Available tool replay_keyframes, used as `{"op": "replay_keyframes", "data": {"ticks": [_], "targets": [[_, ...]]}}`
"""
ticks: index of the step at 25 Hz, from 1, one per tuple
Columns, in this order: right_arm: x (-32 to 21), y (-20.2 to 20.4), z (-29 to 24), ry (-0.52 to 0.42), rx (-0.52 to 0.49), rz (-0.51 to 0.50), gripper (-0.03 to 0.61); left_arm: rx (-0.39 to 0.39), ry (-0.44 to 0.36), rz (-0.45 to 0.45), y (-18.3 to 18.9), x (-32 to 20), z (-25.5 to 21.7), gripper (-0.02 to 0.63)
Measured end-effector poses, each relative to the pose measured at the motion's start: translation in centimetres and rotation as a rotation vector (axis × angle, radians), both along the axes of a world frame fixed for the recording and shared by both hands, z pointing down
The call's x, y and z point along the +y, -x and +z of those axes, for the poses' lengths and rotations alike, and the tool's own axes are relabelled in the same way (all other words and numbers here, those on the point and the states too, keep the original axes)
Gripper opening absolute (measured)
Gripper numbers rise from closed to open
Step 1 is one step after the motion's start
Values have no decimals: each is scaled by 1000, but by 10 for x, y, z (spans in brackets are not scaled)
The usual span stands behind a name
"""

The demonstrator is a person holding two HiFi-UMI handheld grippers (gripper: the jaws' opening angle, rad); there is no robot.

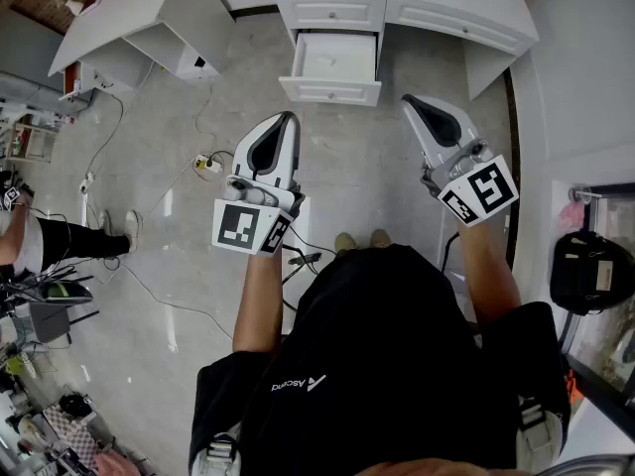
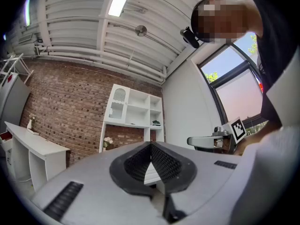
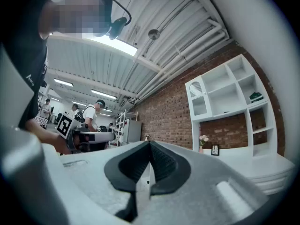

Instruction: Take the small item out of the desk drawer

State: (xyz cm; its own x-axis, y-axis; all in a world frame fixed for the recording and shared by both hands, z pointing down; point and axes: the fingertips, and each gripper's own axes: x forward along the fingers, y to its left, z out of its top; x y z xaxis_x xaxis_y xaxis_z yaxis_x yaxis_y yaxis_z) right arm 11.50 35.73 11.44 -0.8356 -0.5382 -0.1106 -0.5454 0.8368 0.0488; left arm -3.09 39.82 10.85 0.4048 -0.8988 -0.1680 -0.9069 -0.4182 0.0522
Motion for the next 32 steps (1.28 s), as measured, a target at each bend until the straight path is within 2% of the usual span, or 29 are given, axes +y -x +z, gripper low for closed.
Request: {"op": "replay_keyframes", "data": {"ticks": [12,19,24,32], "targets": [[-2,12,-1,2,-23,-3,2,11,-16,-7,21,4,0,-2],[-4,43,3,11,-3,-3,2,38,-51,26,49,5,-3,-1],[-9,67,6,5,10,-11,2,51,-53,-5,77,-7,0,3],[-33,89,15,9,22,-25,2,35,-19,-10,98,-38,10,101]]}}
